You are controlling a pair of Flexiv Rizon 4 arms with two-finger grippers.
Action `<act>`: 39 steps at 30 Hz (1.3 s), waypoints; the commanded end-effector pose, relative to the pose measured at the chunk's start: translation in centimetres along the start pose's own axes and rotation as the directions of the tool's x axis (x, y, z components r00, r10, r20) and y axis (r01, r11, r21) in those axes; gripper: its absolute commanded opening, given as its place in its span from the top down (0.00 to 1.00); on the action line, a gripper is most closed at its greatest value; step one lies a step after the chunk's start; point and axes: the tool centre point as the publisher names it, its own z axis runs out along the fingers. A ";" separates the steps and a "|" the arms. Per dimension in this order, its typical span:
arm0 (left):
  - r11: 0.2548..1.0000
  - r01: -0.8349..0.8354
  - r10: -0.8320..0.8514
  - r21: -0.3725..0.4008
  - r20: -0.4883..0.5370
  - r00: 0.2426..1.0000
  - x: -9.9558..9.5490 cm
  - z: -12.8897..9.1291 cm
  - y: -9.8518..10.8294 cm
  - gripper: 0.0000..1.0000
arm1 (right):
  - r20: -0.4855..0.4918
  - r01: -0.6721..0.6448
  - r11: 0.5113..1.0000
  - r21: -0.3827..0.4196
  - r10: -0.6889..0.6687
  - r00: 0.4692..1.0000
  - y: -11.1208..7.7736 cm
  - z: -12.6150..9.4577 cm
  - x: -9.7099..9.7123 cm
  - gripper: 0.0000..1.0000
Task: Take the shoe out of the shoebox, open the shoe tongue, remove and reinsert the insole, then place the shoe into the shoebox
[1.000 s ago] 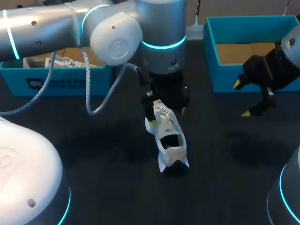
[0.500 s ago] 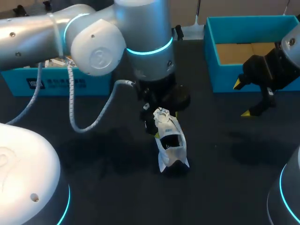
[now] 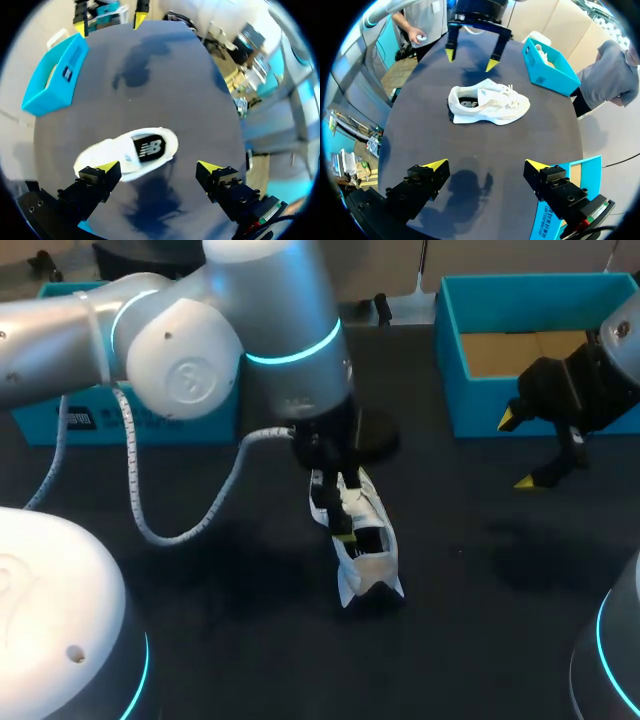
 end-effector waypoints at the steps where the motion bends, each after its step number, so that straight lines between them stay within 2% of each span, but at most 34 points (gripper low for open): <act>1: 0.996 0.085 -0.083 -0.029 0.047 0.995 2.9 0.0 -0.6 0.00 | 0.001 -0.001 1.000 0.004 0.001 1.000 0.0 0.1 0.0 0.00; 6: 0.992 0.119 -0.116 -0.044 0.075 0.990 4.7 0.6 -1.1 0.00 | 0.001 -0.001 1.000 0.004 0.001 1.000 0.0 0.1 0.0 0.00; 9: 0.992 0.122 -0.118 -0.035 0.098 0.988 5.9 1.9 -1.5 0.00 | 0.001 -0.001 1.000 0.004 0.001 1.000 0.0 0.1 0.0 0.00; 12: 0.993 0.115 -0.113 -0.012 0.108 0.988 6.2 3.1 -1.6 0.00 | 0.001 -0.001 1.000 0.004 0.001 1.000 0.0 0.1 0.0 0.00; 16: 0.987 0.157 -0.153 -0.024 0.118 0.981 6.0 5.0 -1.3 0.00 | 0.001 -0.001 1.000 0.004 0.001 1.000 0.0 0.1 0.0 0.00; 27: 0.974 0.228 -0.225 -0.009 0.117 0.967 4.3 7.7 0.2 0.00 | 0.001 -0.001 1.000 0.004 0.001 1.000 0.0 0.1 0.0 0.00; 39: 0.958 0.285 -0.281 -0.015 0.111 0.953 2.2 10.3 0.1 0.00 | 0.001 -0.001 1.000 0.004 0.001 1.000 0.0 0.1 0.0 0.00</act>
